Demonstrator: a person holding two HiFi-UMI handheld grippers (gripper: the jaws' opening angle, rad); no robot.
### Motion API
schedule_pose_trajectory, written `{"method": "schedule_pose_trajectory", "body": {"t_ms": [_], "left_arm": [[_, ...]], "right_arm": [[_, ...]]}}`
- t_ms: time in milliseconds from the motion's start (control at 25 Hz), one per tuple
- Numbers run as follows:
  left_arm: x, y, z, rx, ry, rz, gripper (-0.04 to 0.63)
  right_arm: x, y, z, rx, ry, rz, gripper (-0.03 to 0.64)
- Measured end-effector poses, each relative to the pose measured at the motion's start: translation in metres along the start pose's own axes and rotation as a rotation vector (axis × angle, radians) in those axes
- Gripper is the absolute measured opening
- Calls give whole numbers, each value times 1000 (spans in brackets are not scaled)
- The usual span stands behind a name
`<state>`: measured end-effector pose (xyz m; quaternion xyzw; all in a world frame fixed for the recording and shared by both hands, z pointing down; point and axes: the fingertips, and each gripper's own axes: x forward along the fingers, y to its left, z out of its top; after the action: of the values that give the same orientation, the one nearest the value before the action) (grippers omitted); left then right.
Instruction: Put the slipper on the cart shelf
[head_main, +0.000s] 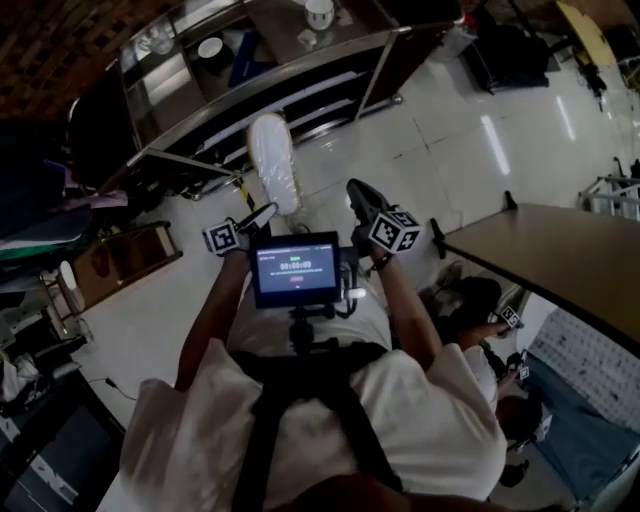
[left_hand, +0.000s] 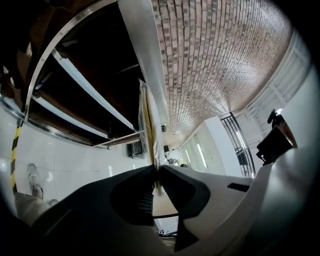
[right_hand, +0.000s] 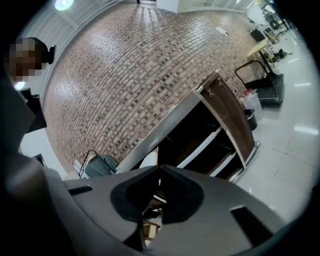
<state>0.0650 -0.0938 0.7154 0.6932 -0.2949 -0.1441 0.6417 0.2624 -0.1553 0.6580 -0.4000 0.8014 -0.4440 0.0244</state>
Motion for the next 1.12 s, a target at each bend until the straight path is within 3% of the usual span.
{"method": "schedule_pose_trajectory", "body": {"t_ms": [120, 320, 400, 440, 520, 600, 1000, 1120], "left_arm": [[-3, 1, 2, -60, -13, 27, 46], [-27, 28, 61, -2, -8, 20, 46], [-34, 43, 77, 80, 11, 17, 48], [-36, 48, 81, 70, 13, 11, 46], [-37, 52, 80, -59, -7, -24, 46], [-39, 68, 76, -117, -12, -25, 46], [-42, 67, 78, -177, -83, -48, 46], [-44, 71, 78, -141, -101, -25, 46]], "right_arm": [[9, 5, 7, -15, 8, 13, 23], [73, 22, 9, -42, 52, -1, 23], [92, 26, 10, -58, 68, -9, 21], [100, 30, 12, -64, 76, -10, 22], [111, 35, 9, -76, 100, -13, 23], [117, 29, -1, -91, 137, -21, 23], [156, 26, 12, -118, 226, 3, 23], [173, 31, 15, -118, 239, 41, 22]]}}
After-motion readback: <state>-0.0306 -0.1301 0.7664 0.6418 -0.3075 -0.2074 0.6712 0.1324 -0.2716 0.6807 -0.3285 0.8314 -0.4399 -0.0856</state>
